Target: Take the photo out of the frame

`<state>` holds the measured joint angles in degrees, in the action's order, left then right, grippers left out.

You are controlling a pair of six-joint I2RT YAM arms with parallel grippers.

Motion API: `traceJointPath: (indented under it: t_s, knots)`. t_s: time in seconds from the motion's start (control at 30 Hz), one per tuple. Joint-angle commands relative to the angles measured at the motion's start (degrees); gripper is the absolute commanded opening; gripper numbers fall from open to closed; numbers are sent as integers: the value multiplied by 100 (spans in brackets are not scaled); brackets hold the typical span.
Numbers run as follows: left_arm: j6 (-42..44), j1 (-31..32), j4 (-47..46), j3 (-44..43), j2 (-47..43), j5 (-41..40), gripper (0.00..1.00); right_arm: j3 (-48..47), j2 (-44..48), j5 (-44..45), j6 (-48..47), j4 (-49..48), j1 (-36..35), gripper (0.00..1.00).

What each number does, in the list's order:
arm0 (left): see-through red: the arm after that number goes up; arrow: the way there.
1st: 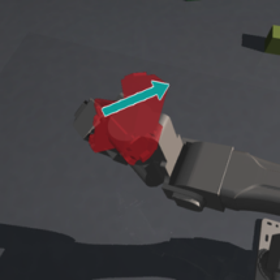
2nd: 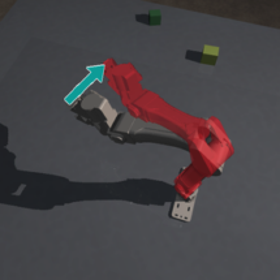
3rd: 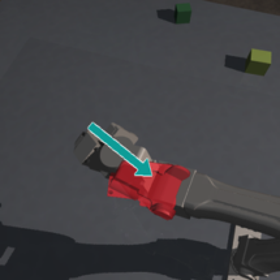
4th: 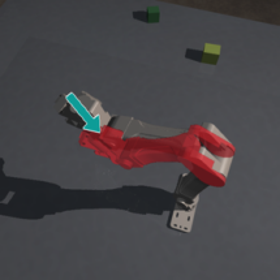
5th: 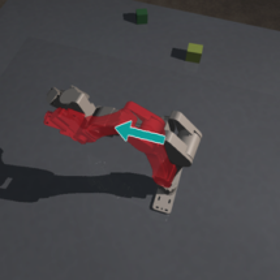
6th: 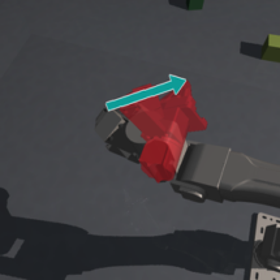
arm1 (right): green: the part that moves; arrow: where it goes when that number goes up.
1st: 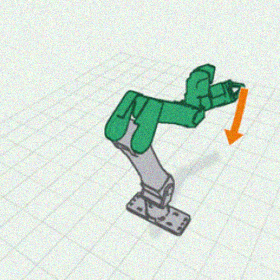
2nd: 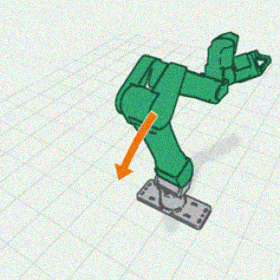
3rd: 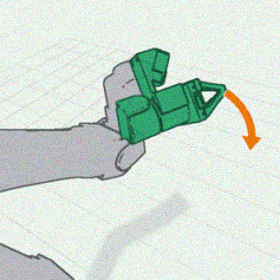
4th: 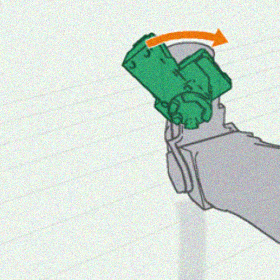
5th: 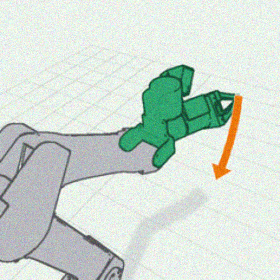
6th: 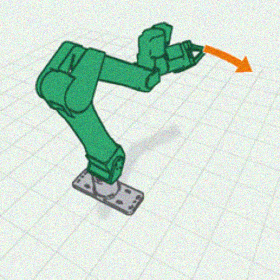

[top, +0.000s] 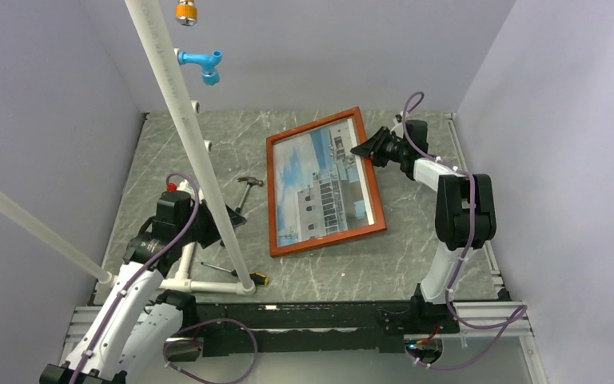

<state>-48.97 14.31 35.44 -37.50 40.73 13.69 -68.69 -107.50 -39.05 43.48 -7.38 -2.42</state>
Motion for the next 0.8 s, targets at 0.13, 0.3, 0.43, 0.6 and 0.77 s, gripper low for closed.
traceJointPath:
  t_s: [0.13,0.3,0.43,0.6,0.77]
  knots:
    - [15,-25,-54,121,-57,88,78,1303,154,783,387,-1699,-217,0]
    - [-23,-25,-86,178,-64,90,78,1865,278,1120,608,-2590,-277,0]
    - [-34,-24,-113,199,-65,105,78,1732,176,1169,287,-2343,-319,0]
    - [-8,-27,-115,216,-57,122,78,1608,170,1287,-231,-1906,-315,0]
    - [2,-29,-136,251,-61,150,78,1209,205,1495,-896,-973,-327,15]
